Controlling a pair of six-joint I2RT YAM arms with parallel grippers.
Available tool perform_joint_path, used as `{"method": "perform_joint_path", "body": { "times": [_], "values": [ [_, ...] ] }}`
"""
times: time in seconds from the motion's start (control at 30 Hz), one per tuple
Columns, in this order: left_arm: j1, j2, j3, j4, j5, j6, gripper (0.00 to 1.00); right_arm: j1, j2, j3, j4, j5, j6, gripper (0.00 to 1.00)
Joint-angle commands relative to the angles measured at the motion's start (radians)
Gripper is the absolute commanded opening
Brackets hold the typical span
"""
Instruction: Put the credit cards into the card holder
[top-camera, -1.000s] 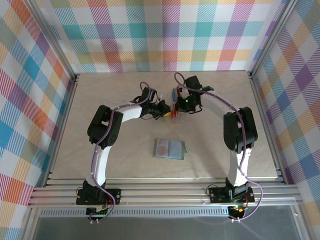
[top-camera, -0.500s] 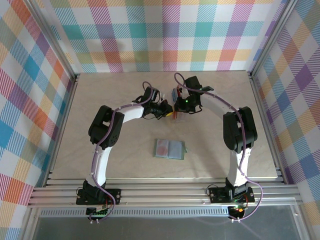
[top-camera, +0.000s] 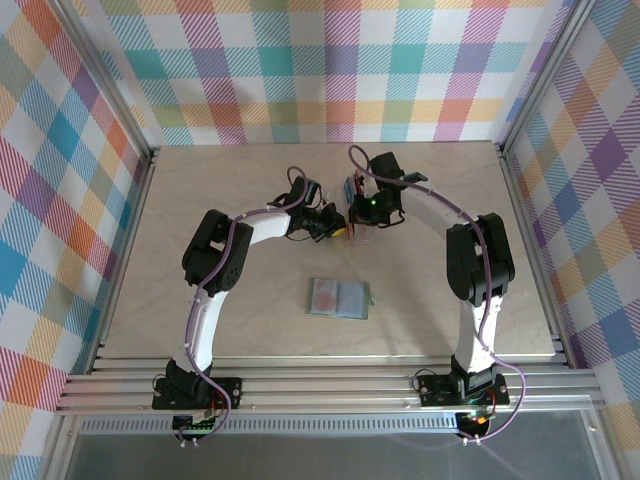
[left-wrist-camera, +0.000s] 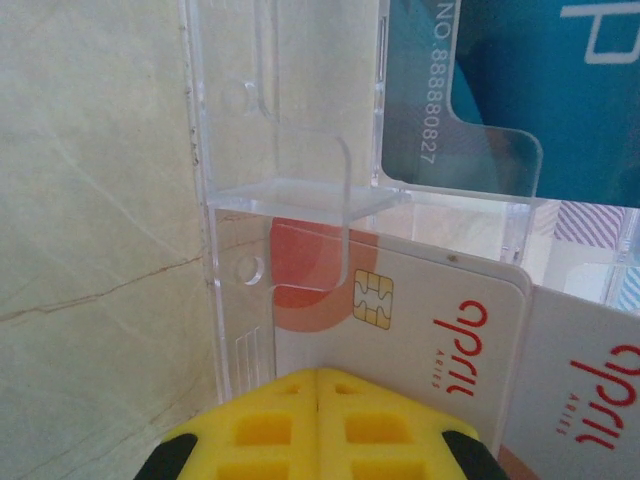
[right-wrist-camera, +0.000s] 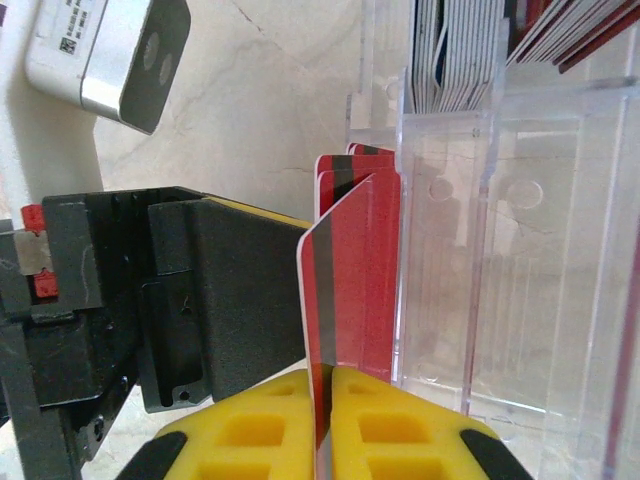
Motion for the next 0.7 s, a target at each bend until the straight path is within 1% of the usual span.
{"method": "perform_joint_path", "body": {
  "times": [0.0, 0.1, 0.17, 0.5, 0.67],
  "values": [
    [-0.020, 0.020, 0.031, -0.020, -0.007, 0.017, 0.00, 0.008, -0.031, 0.000, 0.002, -0.048, 0.005, 0.10],
    [-0.020, 0.020, 0.035, -0.029, -0.009, 0.021, 0.00, 0.008, -0.037, -0.004, 0.003, -0.050, 0.007, 0.10],
    [-0.020, 0.020, 0.036, -0.033, -0.012, 0.023, 0.00, 0.008, -0.041, -0.004, -0.001, -0.038, 0.008, 0.08],
    [-0.019, -0.017, 0.041, -0.060, -0.003, 0.036, 0.00, 0.008, -0.056, 0.005, -0.041, 0.117, 0.021, 0.05],
    [-0.019, -0.003, 0.052, -0.068, -0.002, 0.035, 0.00, 0.008, -0.061, 0.009, -0.051, 0.109, 0.019, 0.07]
  ]
}}
